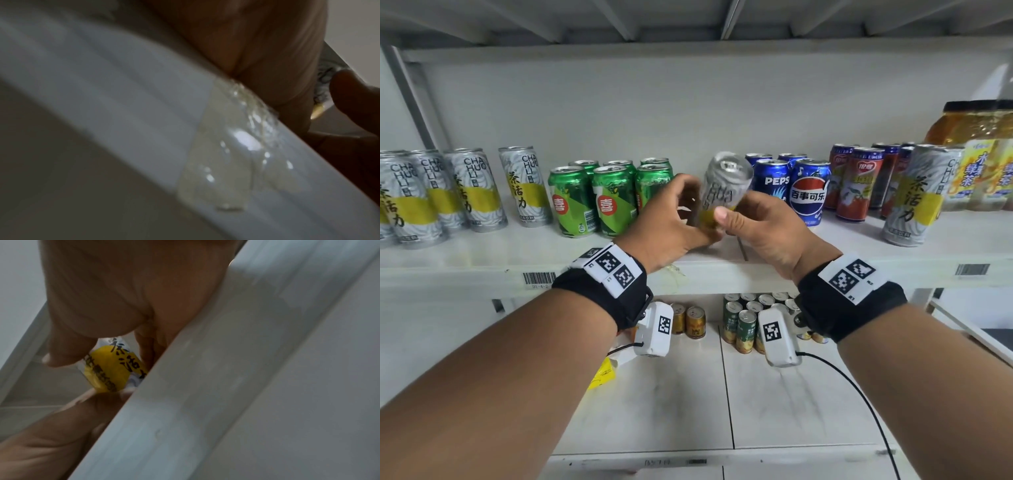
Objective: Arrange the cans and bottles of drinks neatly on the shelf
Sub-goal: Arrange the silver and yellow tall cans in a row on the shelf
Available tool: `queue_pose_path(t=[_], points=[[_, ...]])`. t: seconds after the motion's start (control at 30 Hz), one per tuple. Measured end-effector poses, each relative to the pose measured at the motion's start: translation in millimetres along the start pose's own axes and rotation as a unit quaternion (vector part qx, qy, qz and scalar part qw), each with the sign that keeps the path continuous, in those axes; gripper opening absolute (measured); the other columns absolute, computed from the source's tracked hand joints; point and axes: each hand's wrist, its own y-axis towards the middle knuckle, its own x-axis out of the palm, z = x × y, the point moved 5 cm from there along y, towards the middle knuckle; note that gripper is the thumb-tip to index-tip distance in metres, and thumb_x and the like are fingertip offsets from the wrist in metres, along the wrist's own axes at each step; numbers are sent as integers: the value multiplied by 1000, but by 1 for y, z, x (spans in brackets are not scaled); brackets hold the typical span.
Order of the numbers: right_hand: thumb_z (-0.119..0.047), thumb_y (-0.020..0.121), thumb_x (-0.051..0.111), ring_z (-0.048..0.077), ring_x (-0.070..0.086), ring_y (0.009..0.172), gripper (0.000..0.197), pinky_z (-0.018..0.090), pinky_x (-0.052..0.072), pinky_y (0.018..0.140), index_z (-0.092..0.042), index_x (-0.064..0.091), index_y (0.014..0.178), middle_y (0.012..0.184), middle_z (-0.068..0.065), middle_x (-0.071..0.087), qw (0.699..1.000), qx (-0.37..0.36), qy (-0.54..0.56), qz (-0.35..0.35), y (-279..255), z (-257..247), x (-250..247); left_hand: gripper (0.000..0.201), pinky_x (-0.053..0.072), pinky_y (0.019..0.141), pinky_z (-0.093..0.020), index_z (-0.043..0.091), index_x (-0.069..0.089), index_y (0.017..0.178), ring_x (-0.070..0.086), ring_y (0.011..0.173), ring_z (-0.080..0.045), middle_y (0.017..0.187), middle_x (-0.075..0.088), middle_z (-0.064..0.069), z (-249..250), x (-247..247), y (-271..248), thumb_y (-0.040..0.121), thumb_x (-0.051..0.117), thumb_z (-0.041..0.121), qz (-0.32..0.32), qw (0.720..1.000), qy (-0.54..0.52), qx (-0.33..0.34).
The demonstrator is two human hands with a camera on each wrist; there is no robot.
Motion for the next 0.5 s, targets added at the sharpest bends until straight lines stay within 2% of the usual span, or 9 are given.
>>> queue_pose_path(t=[0.1, 0.23, 0.33, 0.5], points=[[-27, 84, 85, 21, 69, 122, 56, 39, 55, 106, -10, 66, 134, 127, 5, 75, 1000, -27, 7, 3, -1, -1, -1, 71, 62, 95, -37, 30, 56, 123, 70, 111, -12, 118, 70, 7, 4, 1, -1, 66, 99, 27, -2, 999, 39, 21], [-25, 82, 87, 24, 68, 124, 58, 45, 52, 111, -8, 66, 134, 128, 7, 74, 999, -33, 14, -4, -2, 0, -1, 72, 60, 100, -48, 28, 54, 125, 69, 114, -17, 121, 69, 4, 4, 3, -1, 69, 98, 22, -11, 999, 44, 13], [-32, 80, 85, 23, 68, 124, 60, 43, 51, 111, -9, 68, 132, 128, 6, 75, 999, -36, 15, -2, -2, -1, -3, 73, 61, 99, -48, 28, 54, 128, 70, 114, -16, 122, 69, 5, 3, 3, -2, 70, 98, 22, -21, 999, 31, 6], [-36, 87, 78, 21, 68, 123, 47, 34, 54, 103, -16, 71, 129, 128, 5, 75, 999, -40, 24, -1, -3, -3, -4, 71, 60, 104, -42, 32, 55, 130, 68, 118, -11, 125, 69, 9, 7, 3, -4, 73, 96, 33, -32, 999, 9, -11]])
